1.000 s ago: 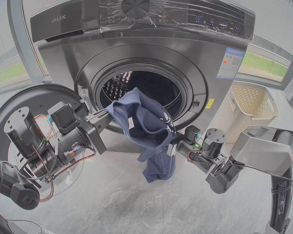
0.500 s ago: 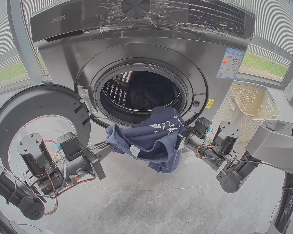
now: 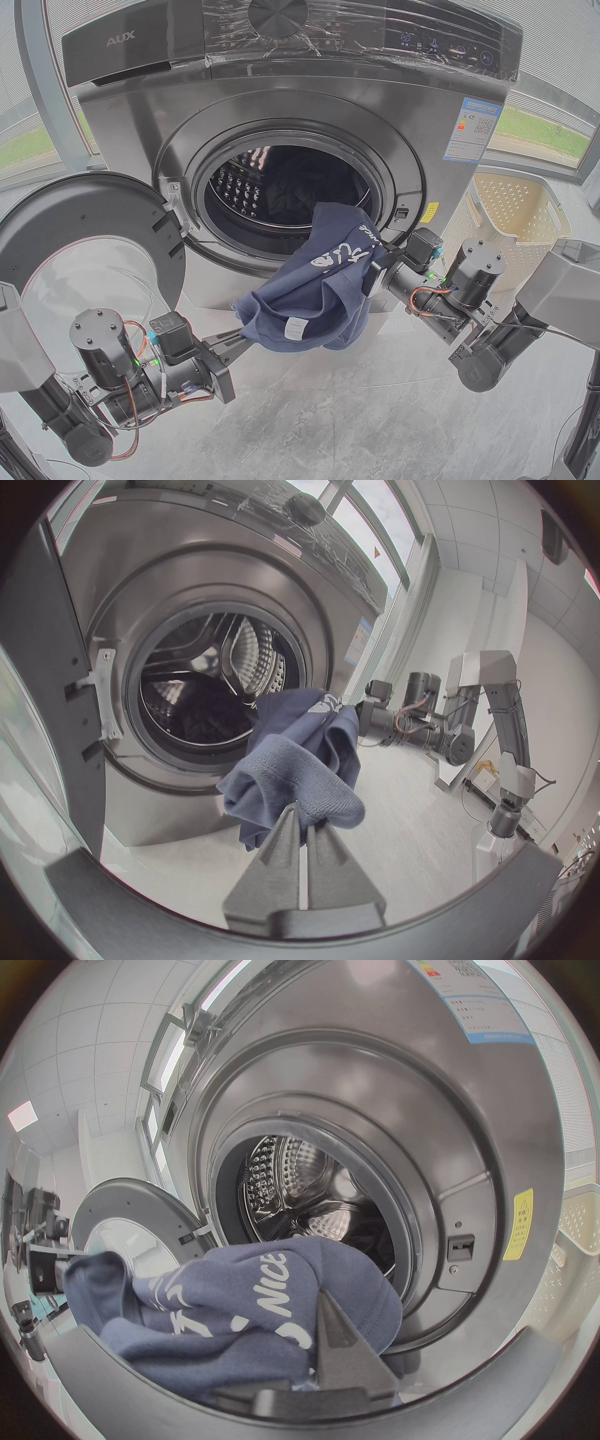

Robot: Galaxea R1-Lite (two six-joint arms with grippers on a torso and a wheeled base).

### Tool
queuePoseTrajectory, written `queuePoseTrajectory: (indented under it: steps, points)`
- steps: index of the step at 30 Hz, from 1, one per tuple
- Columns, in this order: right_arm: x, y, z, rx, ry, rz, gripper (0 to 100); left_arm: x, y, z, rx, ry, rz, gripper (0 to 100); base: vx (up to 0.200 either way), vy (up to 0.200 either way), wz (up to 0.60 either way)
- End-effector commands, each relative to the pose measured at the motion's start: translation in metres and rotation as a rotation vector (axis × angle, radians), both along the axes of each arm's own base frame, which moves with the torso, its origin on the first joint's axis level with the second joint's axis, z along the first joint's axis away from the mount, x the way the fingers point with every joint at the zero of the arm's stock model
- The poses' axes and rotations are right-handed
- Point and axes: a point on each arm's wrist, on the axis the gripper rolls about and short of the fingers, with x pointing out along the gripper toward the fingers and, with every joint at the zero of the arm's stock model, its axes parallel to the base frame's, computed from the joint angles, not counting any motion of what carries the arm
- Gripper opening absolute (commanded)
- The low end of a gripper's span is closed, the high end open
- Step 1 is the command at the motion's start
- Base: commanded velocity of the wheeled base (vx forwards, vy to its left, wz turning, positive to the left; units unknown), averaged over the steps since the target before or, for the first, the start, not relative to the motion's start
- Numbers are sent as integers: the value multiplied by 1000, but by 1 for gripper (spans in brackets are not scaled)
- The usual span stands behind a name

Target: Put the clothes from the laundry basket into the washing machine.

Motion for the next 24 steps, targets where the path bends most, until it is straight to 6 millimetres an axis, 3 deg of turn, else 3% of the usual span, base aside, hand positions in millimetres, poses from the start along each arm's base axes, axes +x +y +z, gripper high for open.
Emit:
queuePoseTrajectory:
  steps: [1, 10, 16, 17, 20, 24]
  points:
    - [-2, 5, 9, 16, -25, 14, 0, 5, -7, -29, 62, 94, -14, 0, 0, 0, 0]
    - [-11, 15, 20, 51, -44, 33, 0, 18, -20, -69, 134, 199, -25, 0, 0, 0, 0]
    - [-12, 16, 19, 52, -41, 37, 0, 35, -29, -75, 124, 181, -16, 0, 0, 0, 0]
    - [-12, 15, 19, 52, -42, 35, 0, 36, -30, -77, 125, 184, -16, 100, 0, 0, 0]
    - [-12, 15, 18, 48, -39, 35, 0, 35, -32, -82, 136, 196, -24, 100, 0, 0, 0]
    - [-8, 14, 18, 47, -39, 27, 0, 15, -37, -85, 167, 227, -83, 100, 0, 0, 0]
